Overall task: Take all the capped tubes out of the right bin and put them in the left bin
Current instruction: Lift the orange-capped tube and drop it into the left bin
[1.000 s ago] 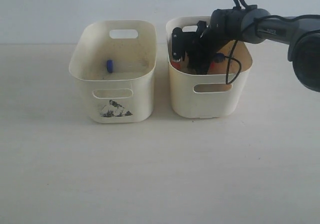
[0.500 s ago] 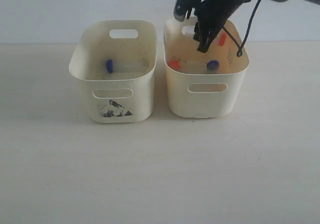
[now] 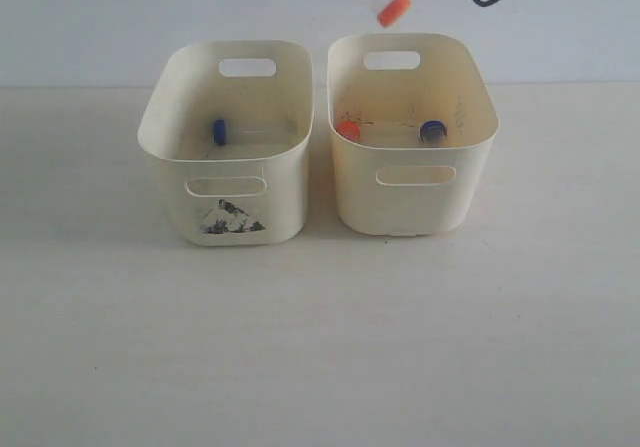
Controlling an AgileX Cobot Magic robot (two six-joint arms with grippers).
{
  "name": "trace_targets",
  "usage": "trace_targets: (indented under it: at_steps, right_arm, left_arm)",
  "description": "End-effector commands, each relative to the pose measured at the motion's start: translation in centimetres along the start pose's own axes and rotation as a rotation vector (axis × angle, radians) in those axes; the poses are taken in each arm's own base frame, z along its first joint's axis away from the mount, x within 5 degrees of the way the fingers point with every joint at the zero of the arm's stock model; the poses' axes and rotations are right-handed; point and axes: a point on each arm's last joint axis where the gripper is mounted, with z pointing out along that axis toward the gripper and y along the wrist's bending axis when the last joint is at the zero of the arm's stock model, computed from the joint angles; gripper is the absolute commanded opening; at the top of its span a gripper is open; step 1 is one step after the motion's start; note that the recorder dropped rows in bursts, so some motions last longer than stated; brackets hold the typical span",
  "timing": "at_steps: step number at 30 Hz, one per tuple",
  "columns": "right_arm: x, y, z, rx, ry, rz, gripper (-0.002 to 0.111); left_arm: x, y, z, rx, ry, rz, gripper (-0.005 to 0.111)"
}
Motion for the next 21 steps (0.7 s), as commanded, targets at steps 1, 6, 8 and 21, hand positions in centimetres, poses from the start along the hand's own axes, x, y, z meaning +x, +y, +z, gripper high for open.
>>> trace_targets:
  at_steps: [1,6,8,21]
  right_arm:
    - [-1.3,1.8,-0.2,-0.204,-0.116,0.202,0.000]
    - [-1.3,3.7,2.8,-0.266,-0.101,0.272,0.000]
    - [-1.2,4.6,4.3,-0.273,-0.096,0.288,0.002]
    - [-0.2,5.9,8.6,-0.236,-0.052,0.373,0.057]
  left_arm:
    - [-0.3,0.0,-0.1,-0.001,-0.021,-0.013,0.004]
    - [-0.3,0.0,-0.1,-0.001,-0.021,-0.013,0.004]
    - [-0.3,0.0,-0.1,-0.001,-0.021,-0.013,0.004]
    - [-0.3,0.0,-0.1,-0.001,-0.021,-0.013,0.004]
